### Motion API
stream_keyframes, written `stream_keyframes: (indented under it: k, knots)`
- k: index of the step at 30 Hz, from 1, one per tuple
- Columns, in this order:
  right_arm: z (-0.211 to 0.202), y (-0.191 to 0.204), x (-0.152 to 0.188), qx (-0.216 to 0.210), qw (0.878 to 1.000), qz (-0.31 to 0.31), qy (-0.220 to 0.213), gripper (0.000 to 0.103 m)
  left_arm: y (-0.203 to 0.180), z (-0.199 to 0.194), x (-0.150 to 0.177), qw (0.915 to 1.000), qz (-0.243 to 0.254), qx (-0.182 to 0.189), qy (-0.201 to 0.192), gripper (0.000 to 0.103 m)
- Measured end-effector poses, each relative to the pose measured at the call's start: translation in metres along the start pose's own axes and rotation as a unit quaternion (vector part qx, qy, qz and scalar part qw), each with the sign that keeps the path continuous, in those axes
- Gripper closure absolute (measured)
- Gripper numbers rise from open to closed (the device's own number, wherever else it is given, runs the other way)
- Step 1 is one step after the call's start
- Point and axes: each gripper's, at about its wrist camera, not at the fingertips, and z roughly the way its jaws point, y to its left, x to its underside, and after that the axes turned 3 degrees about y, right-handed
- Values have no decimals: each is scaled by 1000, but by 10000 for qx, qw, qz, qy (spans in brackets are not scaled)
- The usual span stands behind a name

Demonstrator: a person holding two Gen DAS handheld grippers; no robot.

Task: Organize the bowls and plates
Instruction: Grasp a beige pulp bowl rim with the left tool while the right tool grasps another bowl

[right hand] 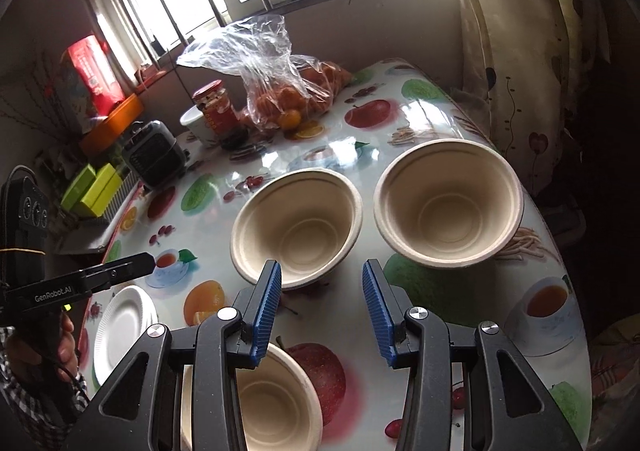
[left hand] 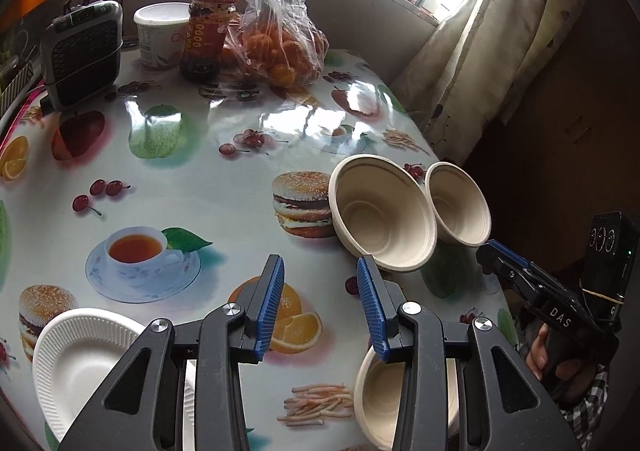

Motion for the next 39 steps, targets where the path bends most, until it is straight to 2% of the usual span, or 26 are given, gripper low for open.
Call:
stream_keyframes:
  k: [8, 11, 15, 17, 19, 24, 30, 39]
  knots:
    - [21, -17, -12, -22, 10000, -64, 5, 61, -2, 35, -12, 9997, -169, -85, 184, 64]
    - [30, -20, -15, -118, 9999, -61, 87, 62, -3, 40, -18, 9994, -190, -271, 119, 64]
    - [38, -19, -15, -153, 9997, -153, 121, 67, -6, 46, -23, 9984, -73, -563, 44, 64]
    - [42, -20, -15, -170, 9996, -156, 155, 72, -8, 47, -23, 9980, -28, -634, -16, 69]
    - [45, -22, -15, -217, 9995, -125, 195, 78, -8, 51, -25, 9980, -55, -625, 31, 76]
    - [51, -25, -15, -359, 9991, -53, 236, 82, -3, 62, -27, 9981, -163, -574, 181, 84]
    - [56, -26, -18, -395, 9988, 2, 290, 82, -1, 71, -32, 9985, -279, -385, 258, 84]
    - [65, -28, -17, -532, 9977, 116, 408, 82, 4, 74, -34, 9984, -373, -310, 286, 84]
